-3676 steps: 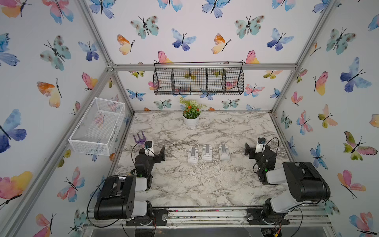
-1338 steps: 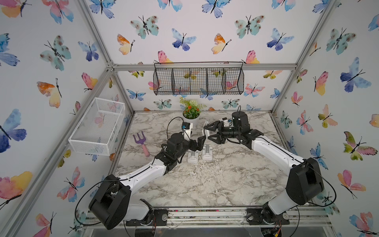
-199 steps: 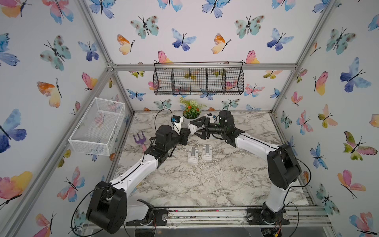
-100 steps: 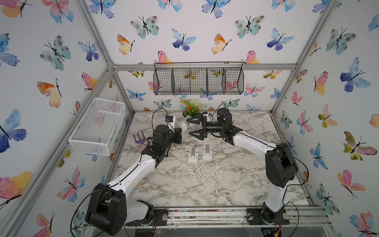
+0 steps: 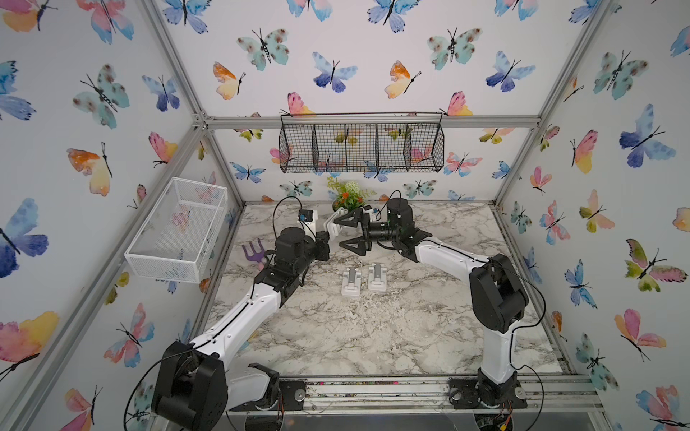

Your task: Open the phone stand

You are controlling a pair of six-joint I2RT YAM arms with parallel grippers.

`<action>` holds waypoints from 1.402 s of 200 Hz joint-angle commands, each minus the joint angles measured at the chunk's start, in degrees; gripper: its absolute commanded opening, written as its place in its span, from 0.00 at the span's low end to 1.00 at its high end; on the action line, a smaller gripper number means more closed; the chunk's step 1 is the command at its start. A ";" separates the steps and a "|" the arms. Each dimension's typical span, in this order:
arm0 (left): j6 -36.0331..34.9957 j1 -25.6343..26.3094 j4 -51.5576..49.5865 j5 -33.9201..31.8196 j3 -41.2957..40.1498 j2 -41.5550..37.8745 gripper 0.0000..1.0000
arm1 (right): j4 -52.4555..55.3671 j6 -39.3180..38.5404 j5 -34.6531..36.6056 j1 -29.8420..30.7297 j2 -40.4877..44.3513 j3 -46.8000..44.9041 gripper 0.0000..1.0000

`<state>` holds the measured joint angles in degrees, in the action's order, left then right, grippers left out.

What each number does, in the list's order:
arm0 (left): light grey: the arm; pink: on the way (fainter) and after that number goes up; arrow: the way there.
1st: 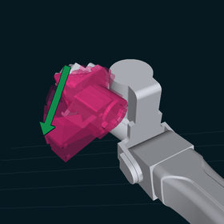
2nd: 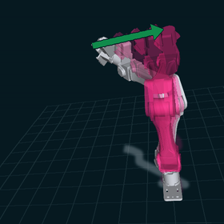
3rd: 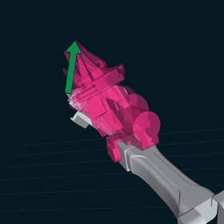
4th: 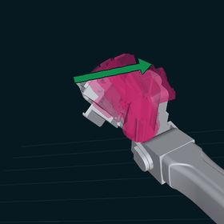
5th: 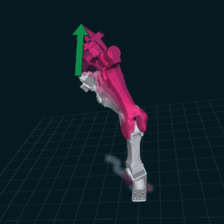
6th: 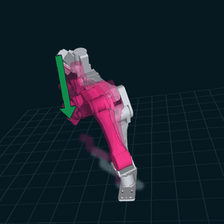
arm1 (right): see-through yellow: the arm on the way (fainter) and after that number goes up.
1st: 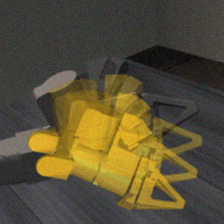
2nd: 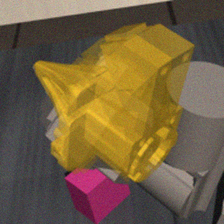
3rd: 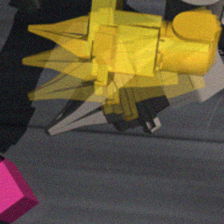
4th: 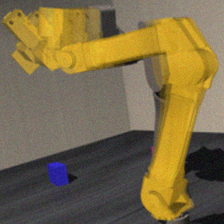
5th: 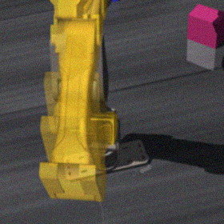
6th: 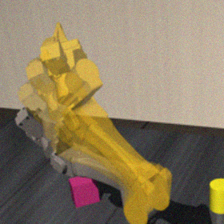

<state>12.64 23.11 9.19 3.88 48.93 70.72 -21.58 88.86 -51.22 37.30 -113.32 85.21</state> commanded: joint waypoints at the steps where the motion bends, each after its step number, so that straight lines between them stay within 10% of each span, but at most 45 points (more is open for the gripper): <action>1: -0.04 0.53 1.96 -0.36 0.10 -1.37 0.00 | -1.09 -1.44 -0.60 0.76 -0.93 1.80 0.98; 86: -0.16 2.93 1.62 -1.93 0.64 -0.76 0.00 | 0.98 -3.87 -0.74 0.85 -1.51 2.47 0.85; 146: -0.90 3.68 1.23 -3.86 1.25 -0.24 0.00 | 1.52 -4.13 -1.55 0.85 -0.56 2.18 0.40; 194: -3.36 3.61 1.09 -6.78 2.07 1.42 0.00 | 2.77 -4.31 -2.39 0.76 2.58 0.59 0.23; 280: -5.13 0.65 3.88 -11.29 1.63 5.76 0.00 | 4.53 -3.04 -3.35 -1.30 11.00 -5.05 0.20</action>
<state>10.26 27.29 12.43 1.10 49.80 73.97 -17.69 85.84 -48.62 36.38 -108.62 81.76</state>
